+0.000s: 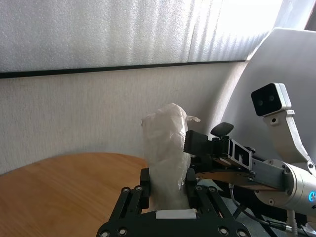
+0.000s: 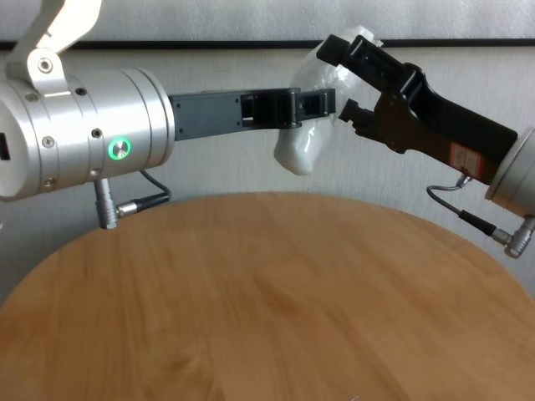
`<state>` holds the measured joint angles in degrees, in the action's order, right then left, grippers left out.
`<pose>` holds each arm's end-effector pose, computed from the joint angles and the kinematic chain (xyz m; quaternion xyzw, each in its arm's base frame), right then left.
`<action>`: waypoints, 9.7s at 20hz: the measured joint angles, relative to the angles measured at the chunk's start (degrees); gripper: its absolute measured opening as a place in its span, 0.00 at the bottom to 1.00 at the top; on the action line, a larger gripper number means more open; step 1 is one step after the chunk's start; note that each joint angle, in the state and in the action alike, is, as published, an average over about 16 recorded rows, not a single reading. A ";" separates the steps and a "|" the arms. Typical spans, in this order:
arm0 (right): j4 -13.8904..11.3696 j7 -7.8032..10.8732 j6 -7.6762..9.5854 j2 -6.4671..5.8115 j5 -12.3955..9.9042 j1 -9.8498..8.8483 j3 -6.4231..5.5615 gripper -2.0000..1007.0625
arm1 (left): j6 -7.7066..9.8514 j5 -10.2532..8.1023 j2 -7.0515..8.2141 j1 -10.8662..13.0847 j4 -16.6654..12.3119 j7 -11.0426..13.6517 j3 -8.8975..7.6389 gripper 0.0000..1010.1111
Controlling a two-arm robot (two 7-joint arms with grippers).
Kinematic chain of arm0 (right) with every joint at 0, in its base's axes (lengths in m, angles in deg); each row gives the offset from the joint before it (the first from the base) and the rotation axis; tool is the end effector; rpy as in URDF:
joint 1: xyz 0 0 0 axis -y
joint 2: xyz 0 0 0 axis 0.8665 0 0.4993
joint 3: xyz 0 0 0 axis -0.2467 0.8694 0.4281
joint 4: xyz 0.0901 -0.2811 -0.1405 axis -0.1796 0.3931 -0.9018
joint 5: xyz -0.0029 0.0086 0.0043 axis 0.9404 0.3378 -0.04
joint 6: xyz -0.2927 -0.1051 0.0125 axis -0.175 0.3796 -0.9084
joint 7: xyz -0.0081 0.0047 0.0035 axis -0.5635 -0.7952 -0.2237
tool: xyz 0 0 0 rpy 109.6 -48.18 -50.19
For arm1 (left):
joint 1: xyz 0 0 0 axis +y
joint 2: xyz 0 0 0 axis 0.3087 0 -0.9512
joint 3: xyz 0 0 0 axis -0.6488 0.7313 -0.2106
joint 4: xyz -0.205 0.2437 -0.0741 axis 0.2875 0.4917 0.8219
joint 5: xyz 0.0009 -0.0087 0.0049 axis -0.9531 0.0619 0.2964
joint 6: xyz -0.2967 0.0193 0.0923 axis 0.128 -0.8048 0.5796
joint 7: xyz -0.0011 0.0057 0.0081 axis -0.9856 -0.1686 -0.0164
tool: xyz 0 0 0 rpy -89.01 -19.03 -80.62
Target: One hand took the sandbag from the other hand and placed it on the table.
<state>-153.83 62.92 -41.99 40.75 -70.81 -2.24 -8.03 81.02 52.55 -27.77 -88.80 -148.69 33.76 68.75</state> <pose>0.4577 -0.0168 -0.3106 0.2427 0.2965 -0.2185 0.8975 0.3838 -0.0312 -0.2354 -0.0273 0.0442 0.3845 0.9217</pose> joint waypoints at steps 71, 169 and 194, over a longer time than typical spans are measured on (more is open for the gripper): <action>2.10 -0.31 -1.02 -0.74 -3.01 1.70 2.99 0.59 | -0.01 0.00 0.00 0.00 -0.02 0.00 0.00 0.67; -10.98 -22.83 3.26 -6.69 34.18 5.26 10.69 0.99 | 10.82 13.06 -8.65 8.64 -4.05 -27.72 -10.53 0.99; -10.91 -21.71 4.11 -5.47 35.16 4.90 10.47 0.99 | 11.49 13.84 -9.08 8.90 -3.79 -26.63 -11.67 0.99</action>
<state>-164.74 41.21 -37.88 35.28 -35.65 2.67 2.44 92.51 66.39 -36.85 -79.91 -152.48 7.12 57.08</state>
